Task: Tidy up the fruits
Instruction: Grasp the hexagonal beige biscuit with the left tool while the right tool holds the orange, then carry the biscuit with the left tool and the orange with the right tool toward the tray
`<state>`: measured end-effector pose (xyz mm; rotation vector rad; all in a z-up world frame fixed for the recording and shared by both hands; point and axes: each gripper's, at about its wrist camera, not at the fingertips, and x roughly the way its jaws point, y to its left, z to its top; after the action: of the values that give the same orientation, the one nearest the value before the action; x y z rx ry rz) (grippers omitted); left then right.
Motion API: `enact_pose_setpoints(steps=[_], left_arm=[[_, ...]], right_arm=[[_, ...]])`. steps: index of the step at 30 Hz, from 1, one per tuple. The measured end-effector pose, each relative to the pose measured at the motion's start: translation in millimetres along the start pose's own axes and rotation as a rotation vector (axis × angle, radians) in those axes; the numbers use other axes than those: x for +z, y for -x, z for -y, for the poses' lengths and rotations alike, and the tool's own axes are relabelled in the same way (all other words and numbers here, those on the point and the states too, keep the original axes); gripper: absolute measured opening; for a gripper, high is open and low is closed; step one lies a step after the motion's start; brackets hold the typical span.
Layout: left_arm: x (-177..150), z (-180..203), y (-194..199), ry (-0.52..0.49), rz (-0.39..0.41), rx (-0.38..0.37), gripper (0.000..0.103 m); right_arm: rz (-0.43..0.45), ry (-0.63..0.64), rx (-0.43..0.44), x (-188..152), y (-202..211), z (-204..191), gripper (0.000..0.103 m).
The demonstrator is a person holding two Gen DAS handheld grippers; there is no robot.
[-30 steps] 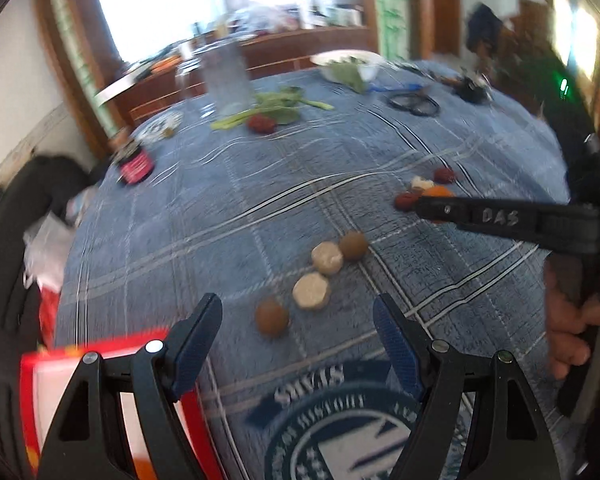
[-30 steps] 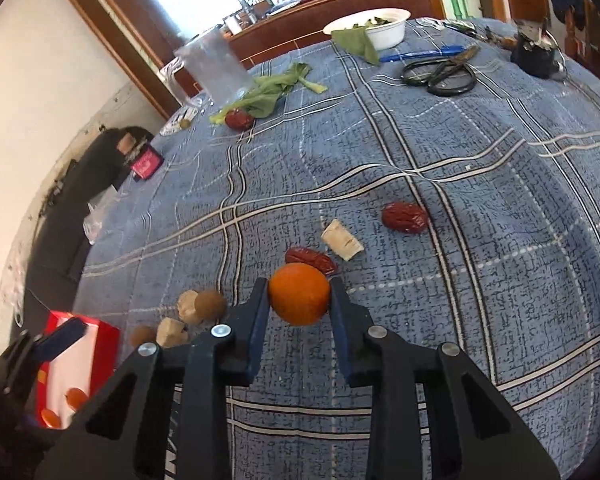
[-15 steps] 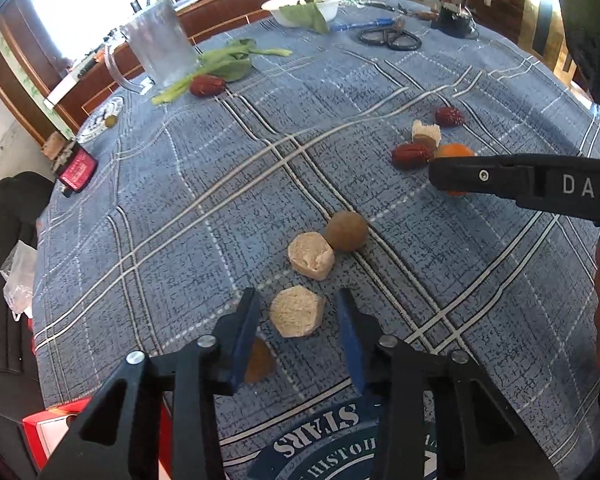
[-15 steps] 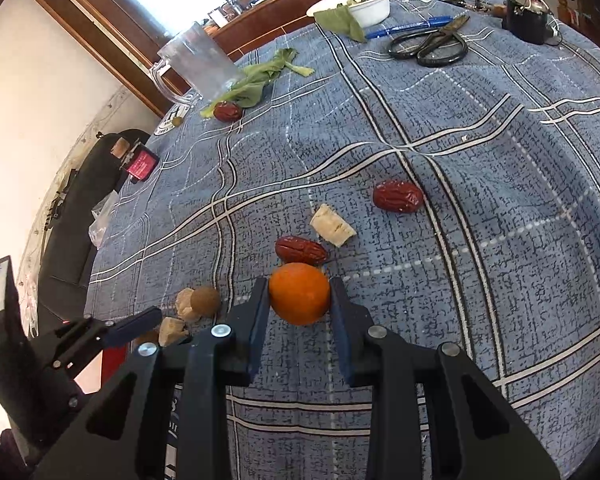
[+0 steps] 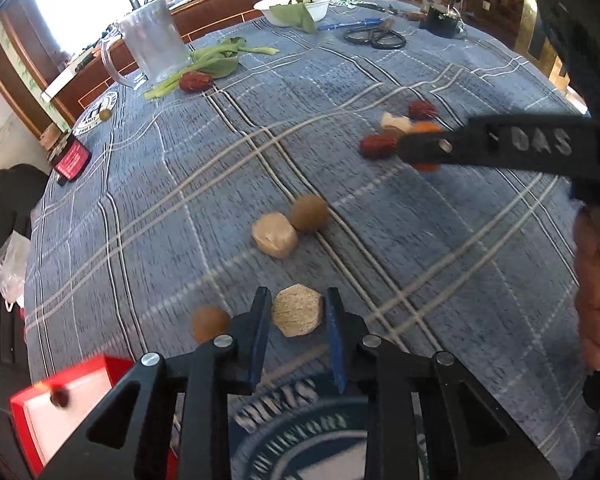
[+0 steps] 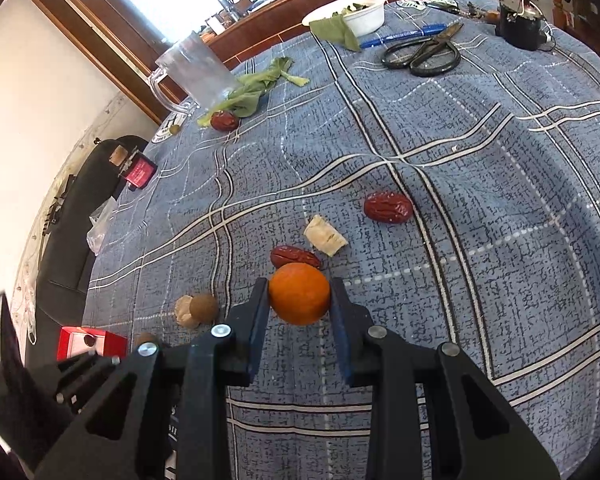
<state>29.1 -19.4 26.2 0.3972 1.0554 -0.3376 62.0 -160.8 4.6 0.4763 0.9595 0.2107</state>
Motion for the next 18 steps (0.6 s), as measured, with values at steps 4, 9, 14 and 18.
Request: enact_pose_setpoints(steps=[4, 9, 14, 18], left_arm=[[-15.1, 14.8, 9.6, 0.049, -0.010, -0.026, 0.026], [-29.7, 20.1, 18.6, 0.130, -0.016, -0.014, 0.026], [-31.7, 16.5, 16.2, 0.182, -0.006, 0.003, 0.027], [-30.6, 13.0, 14.2, 0.204, 0.009, 0.002, 0.029]], right_arm=[[-0.002, 0.000, 0.003, 0.2, 1.8, 0.1, 0.032], [0.006, 0.011, -0.030, 0.6, 3.4, 0.3, 0.032], [-0.028, 0.034, -0.052, -3.5, -5.0, -1.6, 0.032], [-0.034, 0.042, -0.058, -3.3, -7.3, -0.7, 0.032]])
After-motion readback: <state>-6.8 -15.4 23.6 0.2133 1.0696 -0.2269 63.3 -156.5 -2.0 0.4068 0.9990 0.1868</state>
